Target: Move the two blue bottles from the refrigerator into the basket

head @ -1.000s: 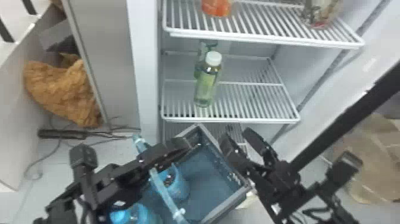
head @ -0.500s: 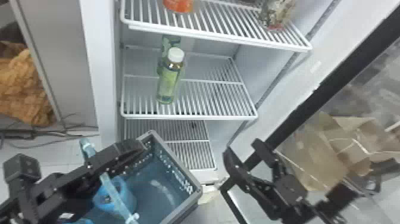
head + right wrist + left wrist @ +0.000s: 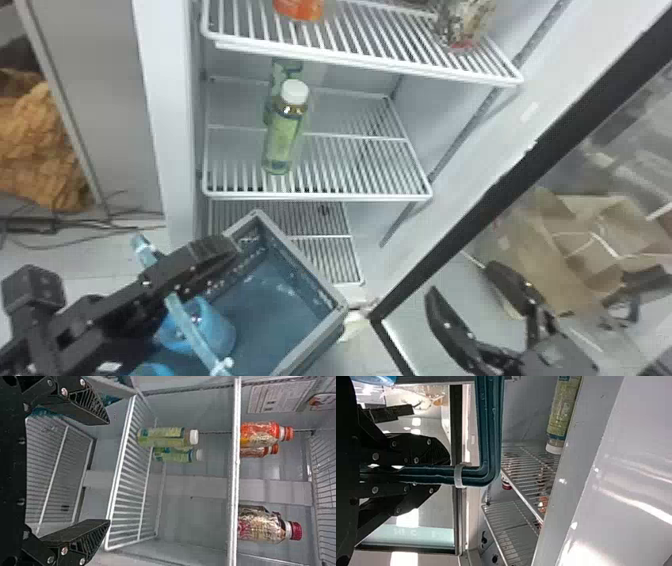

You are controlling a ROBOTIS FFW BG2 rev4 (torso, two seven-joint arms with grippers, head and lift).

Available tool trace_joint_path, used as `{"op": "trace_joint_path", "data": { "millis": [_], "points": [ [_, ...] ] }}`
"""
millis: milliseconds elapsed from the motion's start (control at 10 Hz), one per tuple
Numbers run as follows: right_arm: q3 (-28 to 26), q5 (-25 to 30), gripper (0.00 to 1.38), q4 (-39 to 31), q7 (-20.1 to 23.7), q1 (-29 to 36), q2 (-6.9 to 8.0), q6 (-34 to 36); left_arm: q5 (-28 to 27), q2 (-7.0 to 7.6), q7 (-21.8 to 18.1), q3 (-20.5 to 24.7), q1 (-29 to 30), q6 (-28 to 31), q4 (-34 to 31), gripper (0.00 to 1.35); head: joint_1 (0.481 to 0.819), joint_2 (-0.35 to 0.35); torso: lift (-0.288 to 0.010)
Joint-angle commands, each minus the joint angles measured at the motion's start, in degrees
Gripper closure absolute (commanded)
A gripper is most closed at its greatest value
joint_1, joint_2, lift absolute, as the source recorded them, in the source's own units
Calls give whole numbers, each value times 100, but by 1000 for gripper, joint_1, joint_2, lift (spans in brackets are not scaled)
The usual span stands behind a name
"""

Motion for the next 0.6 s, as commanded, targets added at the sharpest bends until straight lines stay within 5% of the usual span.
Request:
{"op": "trace_joint_path", "data": {
  "millis": [0, 500],
  "points": [
    [-233, 93, 194, 75, 88, 102, 151, -158, -17, -2, -7, 8, -11, 0, 1, 1179, 695, -350, -216],
    [-393, 219, 196, 229, 211, 228, 261, -172, -28, -11, 20, 8, 31, 0, 1, 1179, 695, -350, -216]
  ]
}}
